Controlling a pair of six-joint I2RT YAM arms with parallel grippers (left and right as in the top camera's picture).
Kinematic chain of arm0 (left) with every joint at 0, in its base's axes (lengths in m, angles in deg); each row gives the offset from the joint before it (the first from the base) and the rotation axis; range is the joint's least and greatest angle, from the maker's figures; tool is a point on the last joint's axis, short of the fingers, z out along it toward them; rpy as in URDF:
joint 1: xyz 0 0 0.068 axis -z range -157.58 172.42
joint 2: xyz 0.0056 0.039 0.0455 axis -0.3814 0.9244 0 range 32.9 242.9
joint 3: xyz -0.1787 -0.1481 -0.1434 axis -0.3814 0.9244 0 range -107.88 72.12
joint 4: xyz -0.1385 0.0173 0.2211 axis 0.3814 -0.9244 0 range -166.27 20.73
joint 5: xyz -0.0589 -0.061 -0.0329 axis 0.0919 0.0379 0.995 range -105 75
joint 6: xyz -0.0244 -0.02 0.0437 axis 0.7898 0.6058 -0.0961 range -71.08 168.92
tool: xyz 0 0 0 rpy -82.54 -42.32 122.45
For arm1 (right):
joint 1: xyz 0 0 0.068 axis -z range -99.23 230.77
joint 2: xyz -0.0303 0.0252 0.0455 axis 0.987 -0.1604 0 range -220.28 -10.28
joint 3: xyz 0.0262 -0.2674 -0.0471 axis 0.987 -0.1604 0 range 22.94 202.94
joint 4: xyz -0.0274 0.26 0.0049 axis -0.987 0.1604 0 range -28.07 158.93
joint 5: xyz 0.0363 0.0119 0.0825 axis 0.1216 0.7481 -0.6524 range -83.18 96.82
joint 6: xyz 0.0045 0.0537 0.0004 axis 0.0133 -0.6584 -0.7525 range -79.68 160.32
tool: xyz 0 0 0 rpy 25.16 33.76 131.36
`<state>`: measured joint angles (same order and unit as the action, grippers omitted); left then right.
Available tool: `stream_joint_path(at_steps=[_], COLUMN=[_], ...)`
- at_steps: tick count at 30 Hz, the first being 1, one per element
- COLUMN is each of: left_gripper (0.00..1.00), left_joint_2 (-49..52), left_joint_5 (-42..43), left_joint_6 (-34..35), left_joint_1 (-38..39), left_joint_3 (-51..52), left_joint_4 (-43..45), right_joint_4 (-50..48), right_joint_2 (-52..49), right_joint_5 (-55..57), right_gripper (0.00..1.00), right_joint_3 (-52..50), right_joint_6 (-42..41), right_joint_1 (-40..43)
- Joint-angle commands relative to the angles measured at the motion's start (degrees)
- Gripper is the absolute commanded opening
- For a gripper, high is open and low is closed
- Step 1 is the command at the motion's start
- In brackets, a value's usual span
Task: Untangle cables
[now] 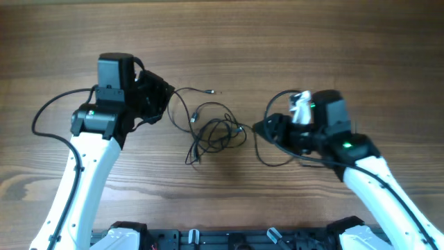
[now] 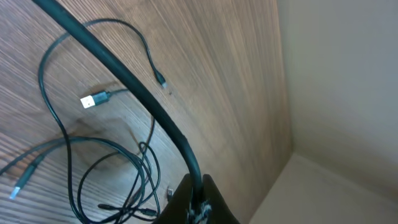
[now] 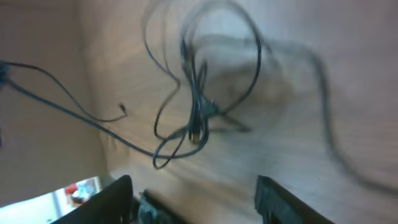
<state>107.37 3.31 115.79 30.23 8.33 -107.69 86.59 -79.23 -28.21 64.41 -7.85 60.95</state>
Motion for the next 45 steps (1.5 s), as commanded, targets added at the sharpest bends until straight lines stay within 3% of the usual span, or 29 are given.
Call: stream_joint_path(at_steps=[1,9,14,17,19,22,26,29,36,40,45], left_gripper=[0.04,0.04,0.04,0.04,0.04,0.04,0.04,0.04,0.04,0.04,0.04], left_joint_2=[0.31,0.33,0.33,0.33,0.33,0.31,-0.17,-1.6,-3.02,-3.02,-3.02], left_joint_5=[-0.57,-1.4,-1.42,-1.42,-1.51,-4.28,-6.32,-6.4,-6.16,-6.16,-6.19], left_joint_6=[1.33,1.29,1.27,1.11,1.09,-1.99,-13.97,-19.78,-20.17,-20.2,-20.17], left_joint_1=[1.62,3.34,3.32,3.32,3.32,3.17,-0.17,-6.73,-24.87,-33.14,-41.72], left_joint_3=[-0.31,-0.28,-0.28,-0.28,-0.28,-0.31,-0.31,-0.31,-0.31,-0.31,-0.31], left_joint_4=[0.22,-0.28,-1.53,-1.97,-1.9,-1.49,-1.53,-1.79,-1.73,-0.83,0.48], right_joint_4=[-1.42,-17.11,-24.81,-26.43,-26.43,-26.18,-19.3,-9.33,7.13,14.16,19.34], right_joint_2=[-4.07,-15.78,-20.28,-20.52,-20.52,-20.35,-14.93,-4.85,17.59,26.27,29.7], right_joint_5=[5.55,6.03,5.38,5.44,6.14,9.84,10.58,11.28,20.17,29.14,36.17], right_gripper=[0.56,0.4,0.33,0.18,0.05,0.05,0.05,0.05,0.05,0.04,0.05], right_joint_3=[0.09,0.09,0.09,0.09,0.09,0.09,0.39,1.79,2.36,2.36,2.36], right_joint_6=[-15.93,-26.05,-27.39,-27.41,-26.05,-13.9,-5.81,2.54,13.4,14.99,12.48], right_joint_1=[-7.63,-18.21,-19.41,-19.41,-19.41,-18.64,-10.75,0.98,25.53,34.1,39.67])
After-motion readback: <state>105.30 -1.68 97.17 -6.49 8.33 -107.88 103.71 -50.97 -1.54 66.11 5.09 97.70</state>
